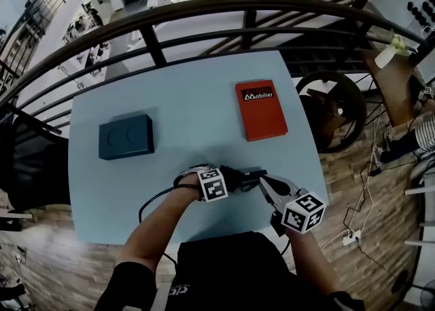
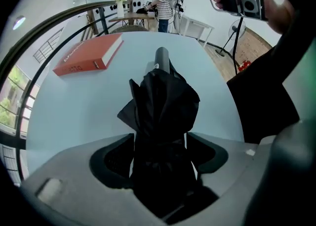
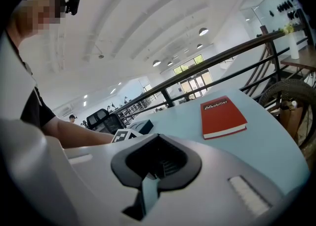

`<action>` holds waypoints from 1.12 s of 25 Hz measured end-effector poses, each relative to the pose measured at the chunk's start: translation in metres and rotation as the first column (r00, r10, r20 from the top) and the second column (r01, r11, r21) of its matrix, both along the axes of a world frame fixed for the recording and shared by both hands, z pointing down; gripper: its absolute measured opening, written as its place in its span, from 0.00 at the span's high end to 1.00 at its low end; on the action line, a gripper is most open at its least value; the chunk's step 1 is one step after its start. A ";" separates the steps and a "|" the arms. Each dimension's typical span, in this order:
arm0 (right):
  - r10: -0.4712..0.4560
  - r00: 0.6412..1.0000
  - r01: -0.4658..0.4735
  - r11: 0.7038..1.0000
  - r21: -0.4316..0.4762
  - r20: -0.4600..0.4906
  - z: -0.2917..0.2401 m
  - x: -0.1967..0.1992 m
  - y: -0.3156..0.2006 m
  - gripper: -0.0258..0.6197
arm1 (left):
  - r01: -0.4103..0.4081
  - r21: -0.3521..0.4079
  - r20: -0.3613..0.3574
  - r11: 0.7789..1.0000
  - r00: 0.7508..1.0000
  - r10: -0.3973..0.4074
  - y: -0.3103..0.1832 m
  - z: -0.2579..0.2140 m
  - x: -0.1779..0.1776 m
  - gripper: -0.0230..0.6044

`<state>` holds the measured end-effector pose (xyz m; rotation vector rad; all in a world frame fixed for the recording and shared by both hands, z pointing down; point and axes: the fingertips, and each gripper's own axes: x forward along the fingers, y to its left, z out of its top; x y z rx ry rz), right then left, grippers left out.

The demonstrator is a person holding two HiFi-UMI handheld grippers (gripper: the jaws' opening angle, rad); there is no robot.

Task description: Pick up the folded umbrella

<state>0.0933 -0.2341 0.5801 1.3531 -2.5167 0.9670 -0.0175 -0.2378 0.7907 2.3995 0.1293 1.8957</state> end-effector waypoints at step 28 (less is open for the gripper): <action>-0.020 0.999 0.019 1.000 0.011 0.027 -0.008 0.000 0.007 0.96 | 0.153 -0.028 -0.033 0.988 0.988 -0.154 -0.002 0.001 -0.010 0.53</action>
